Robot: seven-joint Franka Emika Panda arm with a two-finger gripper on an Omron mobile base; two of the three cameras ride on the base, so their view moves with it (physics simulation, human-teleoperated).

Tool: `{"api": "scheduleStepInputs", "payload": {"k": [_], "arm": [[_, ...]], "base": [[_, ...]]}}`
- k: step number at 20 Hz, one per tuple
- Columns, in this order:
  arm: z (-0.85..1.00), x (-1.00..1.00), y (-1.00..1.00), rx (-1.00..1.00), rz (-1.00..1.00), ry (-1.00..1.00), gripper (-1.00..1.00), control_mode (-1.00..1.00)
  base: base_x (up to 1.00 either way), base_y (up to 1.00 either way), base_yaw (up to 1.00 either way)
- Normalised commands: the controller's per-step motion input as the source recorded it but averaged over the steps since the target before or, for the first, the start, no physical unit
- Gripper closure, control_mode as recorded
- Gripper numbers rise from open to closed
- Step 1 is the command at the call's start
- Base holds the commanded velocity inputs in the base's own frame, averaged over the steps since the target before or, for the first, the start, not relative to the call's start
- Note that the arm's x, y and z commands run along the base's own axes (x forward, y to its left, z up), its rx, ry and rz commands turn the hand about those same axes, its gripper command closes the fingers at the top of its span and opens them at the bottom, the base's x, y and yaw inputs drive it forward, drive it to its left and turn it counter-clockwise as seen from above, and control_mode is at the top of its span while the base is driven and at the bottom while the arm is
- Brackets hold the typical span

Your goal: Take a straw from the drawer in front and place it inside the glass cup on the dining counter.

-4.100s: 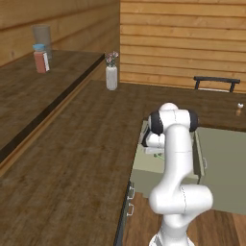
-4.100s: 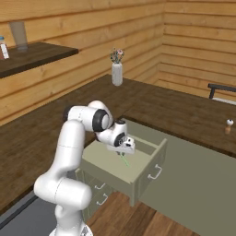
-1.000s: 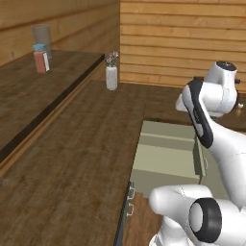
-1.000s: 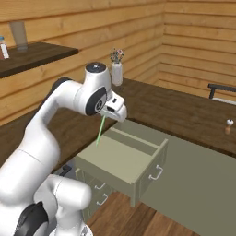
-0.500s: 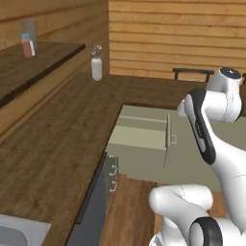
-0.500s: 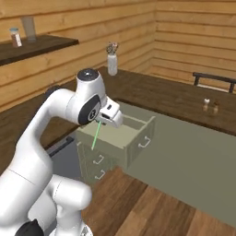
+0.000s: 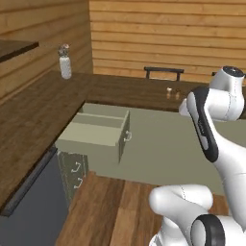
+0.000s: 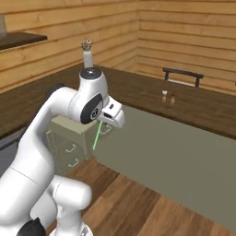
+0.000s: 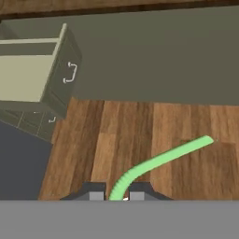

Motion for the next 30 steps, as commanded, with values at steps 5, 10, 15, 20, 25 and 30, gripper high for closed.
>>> {"api": "scheduleStepInputs", "payload": {"k": [5, 10, 15, 20, 25, 30], "arm": [[0.00, 0.00, 0.00, 0.00, 0.00, 0.00, 1.00, 1.00], [0.00, 0.00, 0.00, 0.00, 0.00, 0.00, 1.00, 1.00], [0.00, 0.00, 0.00, 0.00, 0.00, 0.00, 1.00, 1.00], [0.00, 0.00, 0.00, 0.00, 0.00, 0.00, 1.00, 1.00], [0.00, 0.00, 0.00, 0.00, 0.00, 0.00, 1.00, 1.00], [0.00, 0.00, 0.00, 0.00, 0.00, 0.00, 1.00, 1.00]], "base": [[0.00, -1.00, 0.06], [0.00, -1.00, 0.00], [0.00, -1.00, 0.00], [0.02, -1.00, -0.04], [0.11, -1.00, -0.02], [0.23, -1.00, 0.00]]}}
